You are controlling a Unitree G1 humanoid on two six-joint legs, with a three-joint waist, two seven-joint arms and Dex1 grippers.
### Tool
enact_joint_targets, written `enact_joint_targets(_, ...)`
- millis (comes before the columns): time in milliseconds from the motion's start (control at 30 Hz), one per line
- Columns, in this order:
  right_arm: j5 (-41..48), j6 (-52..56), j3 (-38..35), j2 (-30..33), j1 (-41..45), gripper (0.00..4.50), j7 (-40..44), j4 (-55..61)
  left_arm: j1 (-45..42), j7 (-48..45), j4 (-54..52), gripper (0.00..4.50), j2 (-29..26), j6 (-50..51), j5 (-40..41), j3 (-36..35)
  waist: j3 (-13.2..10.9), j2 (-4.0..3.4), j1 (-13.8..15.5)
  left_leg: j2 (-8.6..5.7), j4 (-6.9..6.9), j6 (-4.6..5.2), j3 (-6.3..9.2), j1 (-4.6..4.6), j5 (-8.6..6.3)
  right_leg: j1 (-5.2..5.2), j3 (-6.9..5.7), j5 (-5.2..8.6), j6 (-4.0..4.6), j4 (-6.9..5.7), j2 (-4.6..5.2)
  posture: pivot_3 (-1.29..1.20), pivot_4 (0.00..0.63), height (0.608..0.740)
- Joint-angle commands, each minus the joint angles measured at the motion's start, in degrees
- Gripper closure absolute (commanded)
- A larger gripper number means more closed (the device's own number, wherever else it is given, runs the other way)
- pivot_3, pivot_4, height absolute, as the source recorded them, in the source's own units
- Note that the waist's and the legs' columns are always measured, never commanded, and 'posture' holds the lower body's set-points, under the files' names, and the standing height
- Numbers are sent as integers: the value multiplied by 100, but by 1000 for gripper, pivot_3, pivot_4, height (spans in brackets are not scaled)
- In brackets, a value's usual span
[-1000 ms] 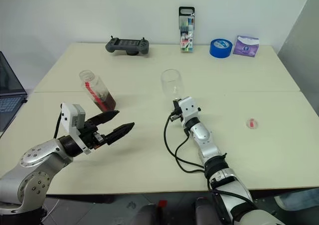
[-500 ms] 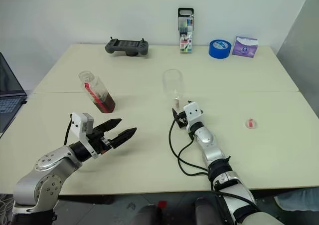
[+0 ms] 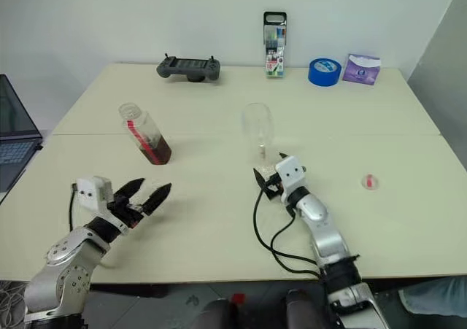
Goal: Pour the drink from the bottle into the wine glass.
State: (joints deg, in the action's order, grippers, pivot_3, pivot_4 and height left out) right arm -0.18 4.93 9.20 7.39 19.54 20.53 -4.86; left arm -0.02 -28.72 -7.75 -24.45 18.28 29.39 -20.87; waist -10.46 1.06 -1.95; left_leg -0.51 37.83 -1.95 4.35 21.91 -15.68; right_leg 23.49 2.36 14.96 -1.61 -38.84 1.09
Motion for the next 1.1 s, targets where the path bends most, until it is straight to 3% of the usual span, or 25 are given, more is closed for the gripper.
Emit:
enact_joint_targets(33,233,774,-55,323,-209,7,317,1250,-131,357,180,0,121,-646,-459,-61,0,1,12,0,0,0,-1,0,0,0,0,0,0,0,0,0,150,740)
enact_joint_targets(133,539,1455,-456,896,-447,7,546,2325,-567,786,656,0,124,-1298,-1051,4,0,3,42,-2,0,0,2,0,0,-2,-5,0,-1,0,-1,0,150,740)
enact_joint_targets(233,1301,2582,-1069,1475,-63,7,831,3262,-1061,976,854,0,145,-1461,-1147,20,-3,8,64,-6,7,0,9,6,0,-7,-13,0,-1,5,0,0,150,740)
enact_joint_targets(400,3297,4516,-2212,2316,2250,7,1280,3186,-1901,1475,548,0,91,-903,-1210,106,-14,7,13,-5,5,1,0,4,0,-6,-23,0,-1,5,-3,0,150,740)
enact_joint_targets(600,4037,5132,-1994,2874,3985,7,1767,2628,-2445,1689,604,0,-4,-158,-1260,234,-8,14,12,9,-18,17,16,8,-10,-5,-26,3,-1,26,-13,0,150,740)
enact_joint_targets(933,4462,5452,-1586,2881,4327,7,1945,2310,-2536,1913,705,0,116,128,-1390,292,-8,15,32,-6,11,16,0,22,-9,0,-21,-1,-2,22,7,0,150,740)
enact_joint_targets(1100,4539,5591,-1460,2836,4399,7,1920,2195,-2911,1817,1414,0,133,-231,-1494,380,-8,15,40,-4,10,16,9,24,-9,1,-21,-1,-2,20,6,0,150,740)
